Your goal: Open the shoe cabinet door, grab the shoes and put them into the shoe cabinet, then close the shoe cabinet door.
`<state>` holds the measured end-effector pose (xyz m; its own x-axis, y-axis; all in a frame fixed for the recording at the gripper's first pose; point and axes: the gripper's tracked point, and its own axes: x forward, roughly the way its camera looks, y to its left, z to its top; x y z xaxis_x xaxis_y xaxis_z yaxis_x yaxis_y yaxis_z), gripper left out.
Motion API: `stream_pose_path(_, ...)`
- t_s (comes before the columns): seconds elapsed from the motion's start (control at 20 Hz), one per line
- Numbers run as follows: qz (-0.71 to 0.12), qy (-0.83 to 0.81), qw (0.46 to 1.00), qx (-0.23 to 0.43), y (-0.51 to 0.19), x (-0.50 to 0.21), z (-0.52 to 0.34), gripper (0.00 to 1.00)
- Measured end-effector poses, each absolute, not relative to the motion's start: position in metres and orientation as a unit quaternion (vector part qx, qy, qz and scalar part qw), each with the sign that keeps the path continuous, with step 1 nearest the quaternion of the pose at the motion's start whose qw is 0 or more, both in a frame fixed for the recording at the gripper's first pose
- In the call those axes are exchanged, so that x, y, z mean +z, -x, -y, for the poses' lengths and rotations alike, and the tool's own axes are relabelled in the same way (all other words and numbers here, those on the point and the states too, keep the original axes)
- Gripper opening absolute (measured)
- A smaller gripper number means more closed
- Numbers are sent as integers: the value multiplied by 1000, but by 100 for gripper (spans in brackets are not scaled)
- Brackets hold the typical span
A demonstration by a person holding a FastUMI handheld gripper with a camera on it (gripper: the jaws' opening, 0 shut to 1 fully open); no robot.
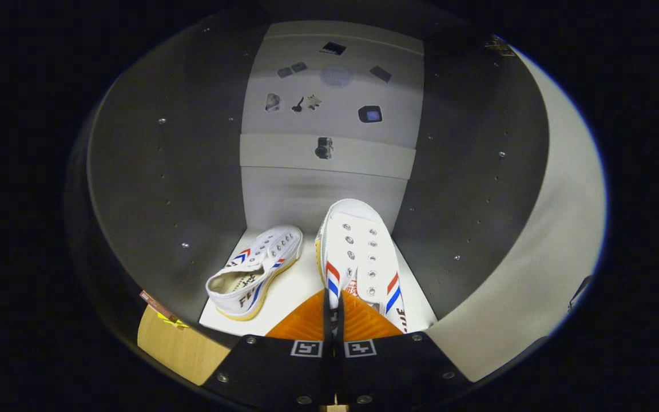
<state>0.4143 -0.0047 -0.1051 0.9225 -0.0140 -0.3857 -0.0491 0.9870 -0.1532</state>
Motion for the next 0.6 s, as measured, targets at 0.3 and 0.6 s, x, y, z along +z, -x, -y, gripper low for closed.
stream_pose_path(0.3, -248, 114, 962, -30, -491, -161, 26, 0)
stream_pose_path(0.6, -194, 137, 970, -57, -486, -136, 43, 23)
